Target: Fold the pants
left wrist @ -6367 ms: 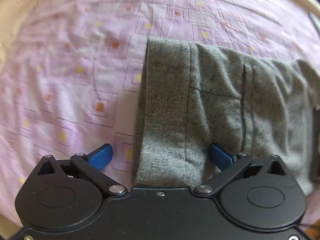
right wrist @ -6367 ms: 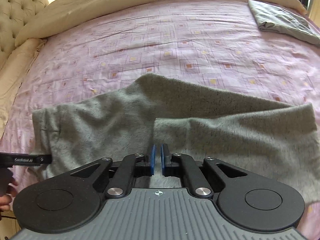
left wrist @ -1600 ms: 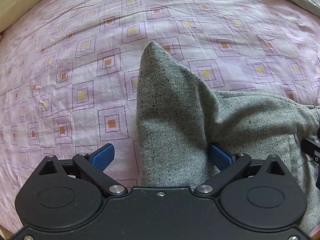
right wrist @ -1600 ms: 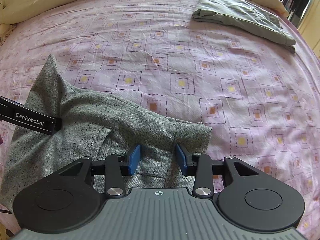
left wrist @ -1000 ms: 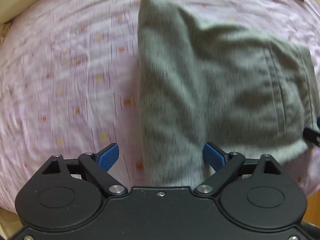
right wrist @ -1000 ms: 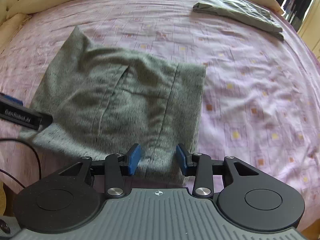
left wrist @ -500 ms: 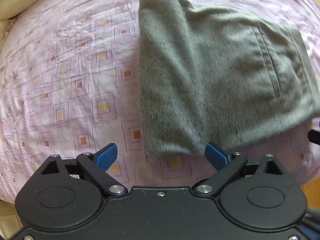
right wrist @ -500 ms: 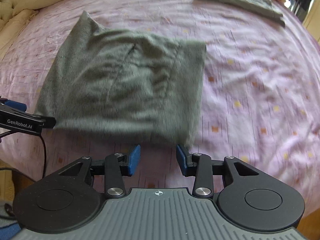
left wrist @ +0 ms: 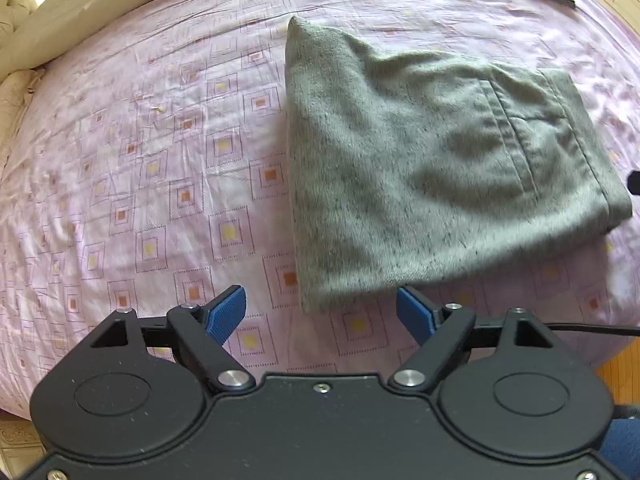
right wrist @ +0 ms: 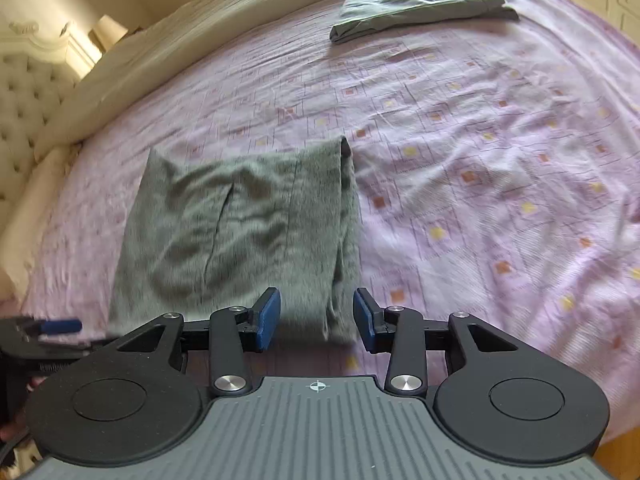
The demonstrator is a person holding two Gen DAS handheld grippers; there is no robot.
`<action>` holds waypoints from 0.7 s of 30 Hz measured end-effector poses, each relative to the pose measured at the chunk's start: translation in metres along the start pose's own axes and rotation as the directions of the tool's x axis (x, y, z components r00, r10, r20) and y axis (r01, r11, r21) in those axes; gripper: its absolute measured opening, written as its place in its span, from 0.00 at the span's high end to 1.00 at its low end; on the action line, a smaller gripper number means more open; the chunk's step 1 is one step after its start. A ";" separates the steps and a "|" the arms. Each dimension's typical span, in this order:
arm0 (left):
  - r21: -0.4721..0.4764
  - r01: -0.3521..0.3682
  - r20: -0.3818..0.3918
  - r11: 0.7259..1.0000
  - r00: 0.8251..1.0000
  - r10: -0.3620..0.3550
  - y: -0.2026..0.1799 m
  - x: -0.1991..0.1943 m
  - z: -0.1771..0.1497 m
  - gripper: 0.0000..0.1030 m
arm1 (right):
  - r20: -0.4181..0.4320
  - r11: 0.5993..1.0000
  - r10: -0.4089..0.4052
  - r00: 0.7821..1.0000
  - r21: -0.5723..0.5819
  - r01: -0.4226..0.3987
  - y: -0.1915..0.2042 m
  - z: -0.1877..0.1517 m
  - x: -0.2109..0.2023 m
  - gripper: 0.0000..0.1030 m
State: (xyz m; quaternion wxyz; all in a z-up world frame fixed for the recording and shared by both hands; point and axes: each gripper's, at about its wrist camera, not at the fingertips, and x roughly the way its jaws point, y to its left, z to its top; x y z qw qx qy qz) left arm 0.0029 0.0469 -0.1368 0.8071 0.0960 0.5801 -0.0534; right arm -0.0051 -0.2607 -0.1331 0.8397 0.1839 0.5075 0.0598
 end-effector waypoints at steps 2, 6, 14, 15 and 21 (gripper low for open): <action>-0.012 -0.014 -0.005 1.000 1.000 0.014 -0.002 0.001 0.005 0.19 | -0.027 1.000 0.003 1.000 0.020 -0.002 -0.005 0.009 0.017 0.62; -0.037 -0.044 0.000 0.998 0.999 0.044 -0.006 -0.003 0.009 0.19 | -0.072 0.997 0.013 0.997 0.070 -0.008 -0.017 0.021 0.045 0.57; -0.117 -0.058 0.012 0.991 0.998 0.060 -0.004 -0.012 0.024 0.19 | -0.111 0.994 0.096 0.989 0.066 -0.089 -0.026 0.037 0.073 0.29; -0.129 -0.056 0.022 0.990 0.998 0.059 -0.002 -0.013 0.027 0.19 | -0.110 0.995 0.100 0.989 0.039 -0.096 -0.024 0.039 0.075 0.27; -0.192 -0.002 0.057 0.981 0.998 0.014 0.003 -0.008 0.053 0.18 | -0.125 0.989 0.116 0.985 -0.078 -0.126 -0.010 0.037 0.081 0.06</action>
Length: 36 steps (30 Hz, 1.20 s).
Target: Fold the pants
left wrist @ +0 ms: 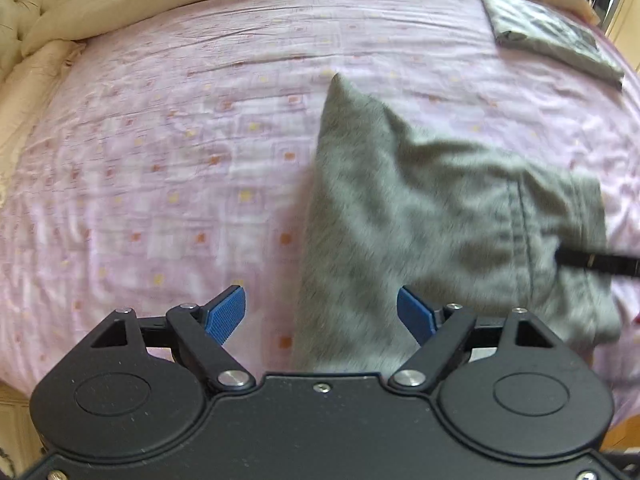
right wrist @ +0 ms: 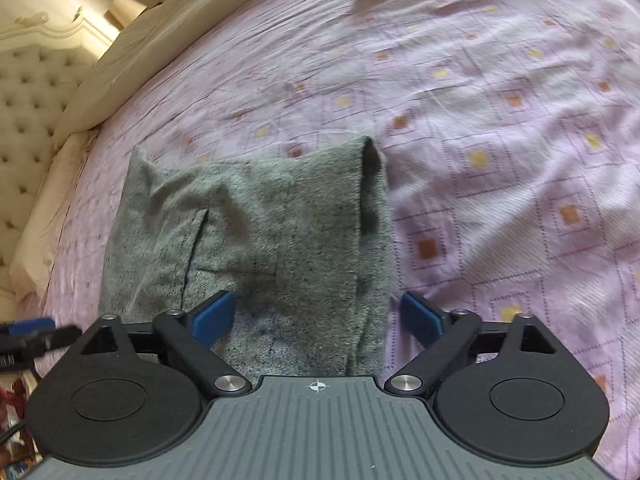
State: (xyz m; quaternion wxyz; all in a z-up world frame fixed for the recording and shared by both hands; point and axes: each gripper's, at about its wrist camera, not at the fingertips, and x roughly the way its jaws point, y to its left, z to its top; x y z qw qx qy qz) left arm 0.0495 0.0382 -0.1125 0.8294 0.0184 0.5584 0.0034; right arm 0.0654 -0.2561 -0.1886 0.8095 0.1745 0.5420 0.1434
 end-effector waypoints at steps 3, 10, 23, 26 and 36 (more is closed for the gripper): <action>0.055 0.028 -0.012 0.998 1.000 -0.028 -0.013 0.018 0.014 0.18 | 0.002 1.000 -0.006 1.000 -0.024 0.006 0.004 -0.001 0.003 0.01; 0.076 -0.004 -0.087 0.997 0.996 0.011 -0.016 0.075 0.033 0.06 | -0.018 0.998 0.017 1.000 -0.053 -0.018 0.000 0.001 0.003 0.01; -0.156 0.183 -0.141 0.970 0.968 -0.206 0.020 0.107 0.039 0.00 | -0.034 0.998 0.036 0.999 -0.047 -0.037 -0.004 0.002 -0.001 0.06; -0.158 0.209 -0.140 0.965 0.963 -0.231 0.019 0.104 0.039 0.04 | -0.021 0.999 0.033 0.999 -0.010 -0.033 -0.008 0.004 -0.005 0.43; -0.308 0.314 -0.039 0.898 0.939 -0.342 0.041 0.061 0.033 0.72 | 0.007 0.995 0.009 1.000 0.097 -0.010 0.026 0.014 -0.037 0.79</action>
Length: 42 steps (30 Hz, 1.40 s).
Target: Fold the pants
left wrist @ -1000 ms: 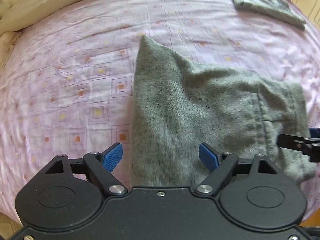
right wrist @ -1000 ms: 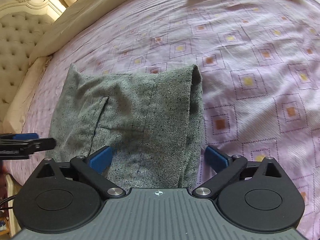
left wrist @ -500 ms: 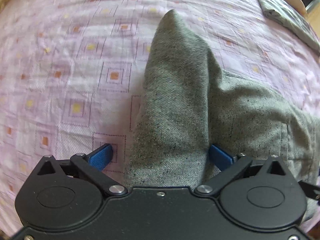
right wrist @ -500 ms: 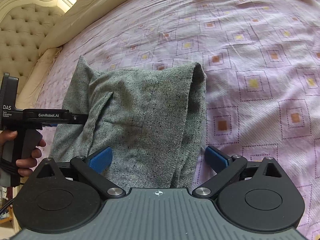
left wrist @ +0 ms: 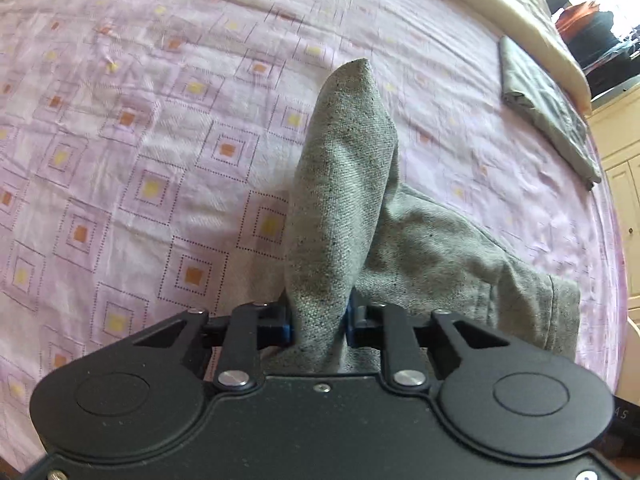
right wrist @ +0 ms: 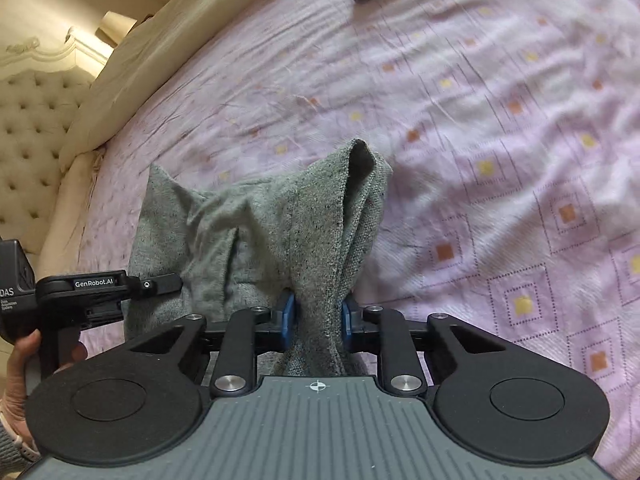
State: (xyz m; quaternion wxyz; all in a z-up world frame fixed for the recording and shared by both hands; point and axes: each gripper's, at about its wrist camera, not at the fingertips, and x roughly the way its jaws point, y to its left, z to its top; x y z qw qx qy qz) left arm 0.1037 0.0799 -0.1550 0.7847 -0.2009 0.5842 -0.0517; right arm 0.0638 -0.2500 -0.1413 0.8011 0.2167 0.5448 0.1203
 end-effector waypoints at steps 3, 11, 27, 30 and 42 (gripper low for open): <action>0.031 0.002 0.016 1.000 1.000 -0.003 0.004 -0.022 0.003 0.73 | 0.026 1.000 -0.017 1.000 -0.022 0.017 0.032 0.000 -0.015 0.80; 0.008 -0.006 0.098 1.000 0.995 0.005 0.086 -0.101 0.060 0.73 | 0.033 0.994 0.047 0.998 -0.101 -0.043 0.154 0.020 0.006 0.80; -0.220 -0.368 0.213 0.904 0.886 0.413 0.299 -0.147 0.173 0.49 | 0.005 0.954 -0.167 0.986 -0.254 0.162 0.349 0.086 0.193 0.71; -0.254 -0.390 0.178 0.885 0.881 0.439 0.315 -0.149 0.165 0.49 | 0.034 0.956 -0.175 0.984 -0.232 0.178 0.346 0.078 0.186 0.71; -0.209 -0.433 0.155 0.877 0.871 0.467 0.251 -0.177 0.096 0.47 | 0.115 0.934 -0.066 0.991 -0.341 0.102 0.374 0.029 0.114 0.71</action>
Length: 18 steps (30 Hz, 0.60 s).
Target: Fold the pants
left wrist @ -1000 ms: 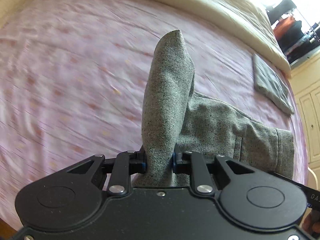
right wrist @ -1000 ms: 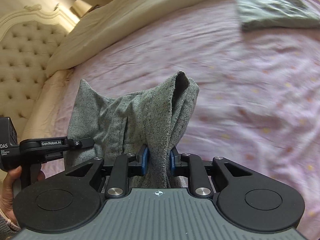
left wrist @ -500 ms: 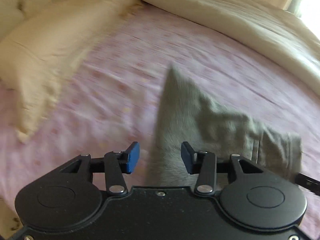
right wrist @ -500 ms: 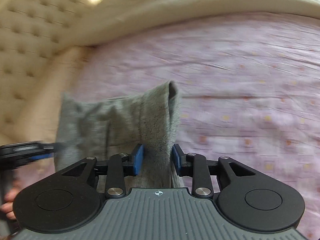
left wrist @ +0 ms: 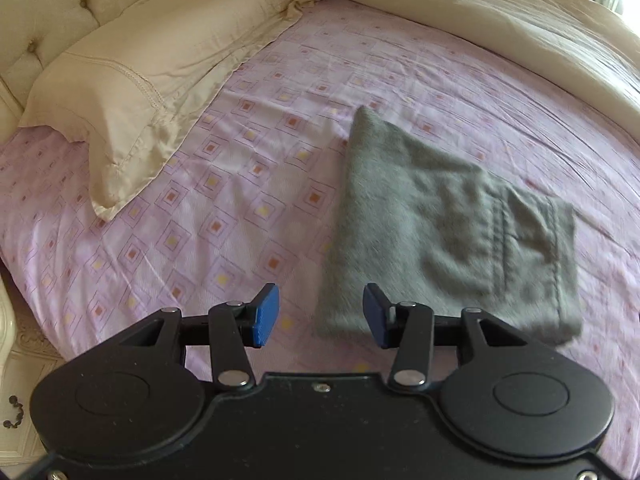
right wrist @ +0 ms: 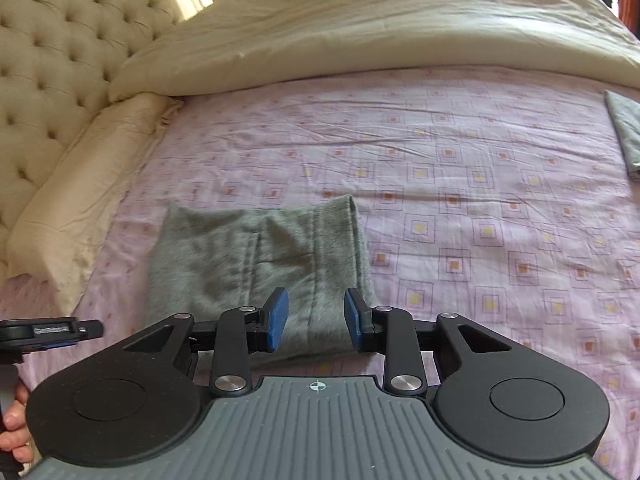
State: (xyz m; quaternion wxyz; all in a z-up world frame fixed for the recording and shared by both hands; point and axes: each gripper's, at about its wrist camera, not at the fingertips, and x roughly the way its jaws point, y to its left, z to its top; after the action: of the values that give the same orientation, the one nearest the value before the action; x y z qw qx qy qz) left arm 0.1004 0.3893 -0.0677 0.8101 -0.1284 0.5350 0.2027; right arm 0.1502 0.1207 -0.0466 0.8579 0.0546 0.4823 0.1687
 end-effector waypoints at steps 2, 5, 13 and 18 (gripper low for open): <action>0.012 0.001 0.005 1.000 1.000 -0.001 -0.012 -0.016 -0.013 0.45 | 0.013 1.000 0.001 1.000 -0.023 -0.001 0.004 -0.007 -0.014 0.71; 0.023 0.019 0.016 1.000 1.000 -0.020 -0.029 -0.038 -0.030 0.43 | 0.027 0.998 0.003 1.000 -0.063 -0.001 0.009 -0.016 -0.034 0.71; 0.087 -0.001 0.083 0.996 0.997 -0.007 -0.062 -0.081 -0.053 0.38 | 0.080 0.990 0.034 0.996 -0.137 -0.023 0.011 -0.023 -0.069 0.71; 0.078 -0.003 0.122 0.997 0.993 -0.007 -0.071 -0.102 -0.057 0.38 | 0.114 0.987 0.047 0.992 -0.156 -0.029 0.008 -0.023 -0.083 0.71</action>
State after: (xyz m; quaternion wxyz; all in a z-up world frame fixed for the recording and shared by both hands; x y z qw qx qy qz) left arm 0.0514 0.2828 0.0024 0.8459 -0.0845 0.4919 0.1881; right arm 0.0893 0.0978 0.0106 0.8830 0.0074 0.4154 0.2183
